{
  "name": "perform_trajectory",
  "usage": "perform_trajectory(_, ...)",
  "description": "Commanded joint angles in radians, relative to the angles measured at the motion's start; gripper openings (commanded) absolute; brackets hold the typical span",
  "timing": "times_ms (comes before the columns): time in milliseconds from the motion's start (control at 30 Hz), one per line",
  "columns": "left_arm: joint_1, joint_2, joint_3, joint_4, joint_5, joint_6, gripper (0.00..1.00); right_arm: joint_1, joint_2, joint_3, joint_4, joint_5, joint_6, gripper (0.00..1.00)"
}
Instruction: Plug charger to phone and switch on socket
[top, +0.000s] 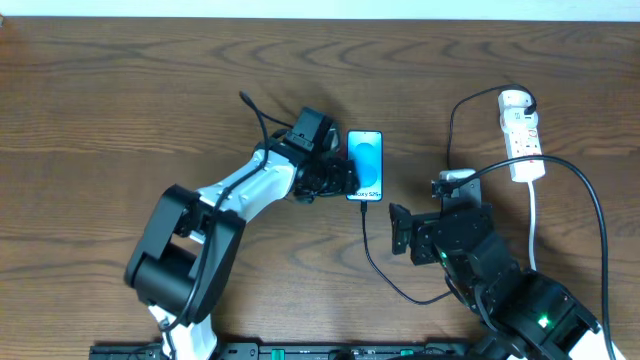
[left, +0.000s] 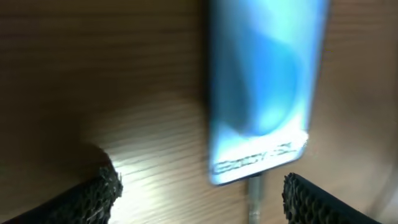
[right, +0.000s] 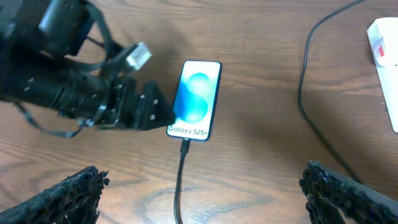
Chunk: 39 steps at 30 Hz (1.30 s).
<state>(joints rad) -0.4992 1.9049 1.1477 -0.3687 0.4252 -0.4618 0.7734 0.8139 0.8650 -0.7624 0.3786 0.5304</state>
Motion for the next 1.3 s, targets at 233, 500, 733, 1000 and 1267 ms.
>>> perform_trajectory(233,0.089,-0.508,-0.017,-0.2,-0.419,0.166,0.96,-0.007,0.009,0.011,-0.047,-0.014,0.034,0.99)
perform_trajectory(500,0.184,-0.916,-0.018,-0.327,-0.48,0.166,0.96,-0.021,0.115,0.01,-0.038,0.209,0.056,0.64)
perform_trajectory(733,0.195,-1.155,-0.018,-0.481,-0.535,0.166,0.96,-0.211,0.248,0.024,-0.012,0.14,0.105,0.01)
perform_trajectory(1000,0.195,-1.266,-0.018,-0.685,-0.535,0.166,0.96,-0.525,0.314,0.144,-0.132,-0.13,0.105,0.01)
perform_trajectory(1267,0.195,-1.266,-0.018,-0.822,-0.535,0.166,0.96,-0.835,0.408,0.362,-0.317,-0.161,0.101,0.01)
